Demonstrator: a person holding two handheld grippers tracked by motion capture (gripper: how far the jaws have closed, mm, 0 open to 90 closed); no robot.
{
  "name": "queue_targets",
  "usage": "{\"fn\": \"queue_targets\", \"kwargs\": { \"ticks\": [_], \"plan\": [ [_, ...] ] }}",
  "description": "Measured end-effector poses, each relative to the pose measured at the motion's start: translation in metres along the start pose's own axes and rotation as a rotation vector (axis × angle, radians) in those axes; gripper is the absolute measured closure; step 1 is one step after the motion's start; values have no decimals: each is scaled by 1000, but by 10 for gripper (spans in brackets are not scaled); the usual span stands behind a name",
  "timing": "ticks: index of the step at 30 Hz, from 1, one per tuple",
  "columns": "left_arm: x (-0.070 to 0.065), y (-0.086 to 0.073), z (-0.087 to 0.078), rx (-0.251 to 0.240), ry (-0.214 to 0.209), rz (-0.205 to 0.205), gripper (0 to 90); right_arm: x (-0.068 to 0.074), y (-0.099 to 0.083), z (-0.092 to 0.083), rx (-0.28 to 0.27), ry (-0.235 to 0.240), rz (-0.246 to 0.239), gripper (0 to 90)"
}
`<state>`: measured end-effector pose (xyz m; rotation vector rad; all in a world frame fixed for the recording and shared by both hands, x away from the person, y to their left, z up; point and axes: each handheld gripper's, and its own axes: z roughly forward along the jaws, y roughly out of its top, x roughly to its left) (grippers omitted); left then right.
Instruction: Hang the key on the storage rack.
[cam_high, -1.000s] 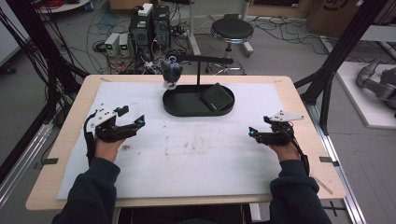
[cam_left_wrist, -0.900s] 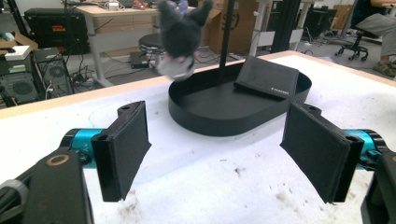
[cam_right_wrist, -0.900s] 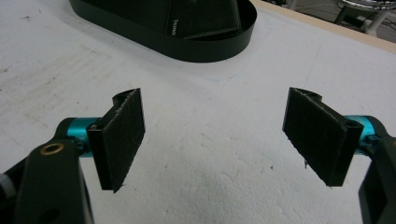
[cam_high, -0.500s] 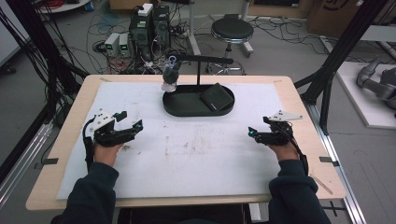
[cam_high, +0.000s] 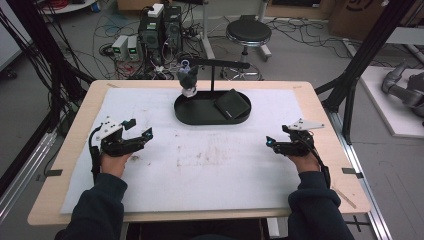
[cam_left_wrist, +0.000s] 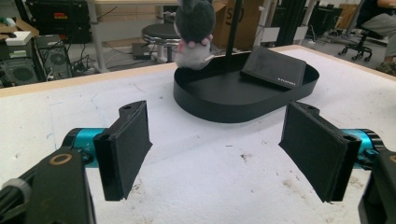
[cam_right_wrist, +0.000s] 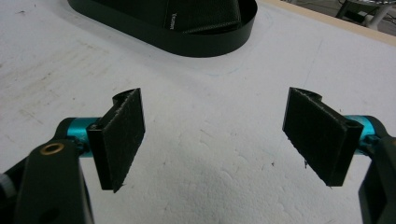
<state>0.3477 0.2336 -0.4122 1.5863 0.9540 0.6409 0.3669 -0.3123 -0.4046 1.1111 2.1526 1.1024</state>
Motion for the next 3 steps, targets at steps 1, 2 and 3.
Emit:
{"fn": "queue_targets", "kwargs": {
  "ticks": [1,2,3],
  "plan": [
    [0,0,0,3,2,-2,236,0,0,0,-2,-1,0,213],
    [0,0,0,3,2,-2,236,0,0,0,0,-2,3,213],
    [1,0,0,4,2,-2,236,-1,0,0,-2,-3,4,213]
  ]
}}
